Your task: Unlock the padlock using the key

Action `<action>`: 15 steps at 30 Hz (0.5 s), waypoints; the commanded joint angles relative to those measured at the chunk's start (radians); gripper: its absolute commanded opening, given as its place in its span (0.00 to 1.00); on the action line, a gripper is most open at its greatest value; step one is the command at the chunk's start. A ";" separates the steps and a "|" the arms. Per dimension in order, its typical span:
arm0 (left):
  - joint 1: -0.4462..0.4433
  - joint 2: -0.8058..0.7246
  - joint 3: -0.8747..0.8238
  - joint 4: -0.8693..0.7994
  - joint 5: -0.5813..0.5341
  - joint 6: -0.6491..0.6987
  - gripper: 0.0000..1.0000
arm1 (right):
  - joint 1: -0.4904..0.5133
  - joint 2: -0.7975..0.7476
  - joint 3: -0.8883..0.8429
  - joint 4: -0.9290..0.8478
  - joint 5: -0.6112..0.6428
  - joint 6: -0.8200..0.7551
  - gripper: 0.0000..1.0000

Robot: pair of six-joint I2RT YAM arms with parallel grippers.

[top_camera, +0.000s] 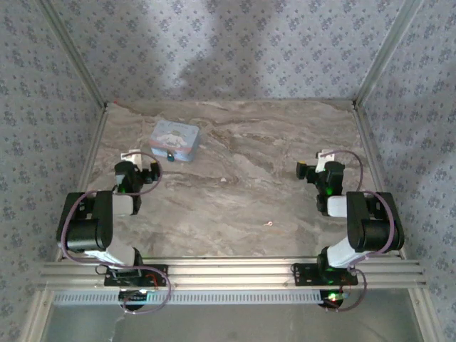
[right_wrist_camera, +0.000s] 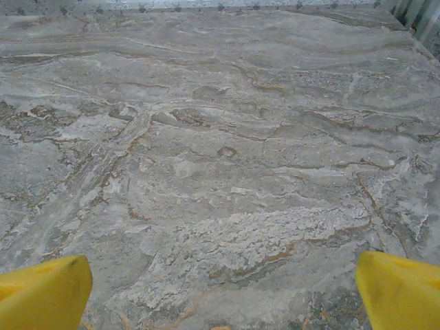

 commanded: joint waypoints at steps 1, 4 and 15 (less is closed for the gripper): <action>-0.003 -0.002 0.016 -0.001 0.006 -0.005 0.98 | -0.002 0.001 0.016 -0.016 -0.011 -0.015 1.00; -0.003 -0.002 0.017 -0.001 0.006 -0.005 0.98 | -0.005 0.001 0.016 -0.016 -0.013 -0.014 1.00; -0.003 -0.002 0.017 -0.001 0.006 -0.004 0.98 | -0.007 0.001 0.016 -0.016 -0.020 -0.013 1.00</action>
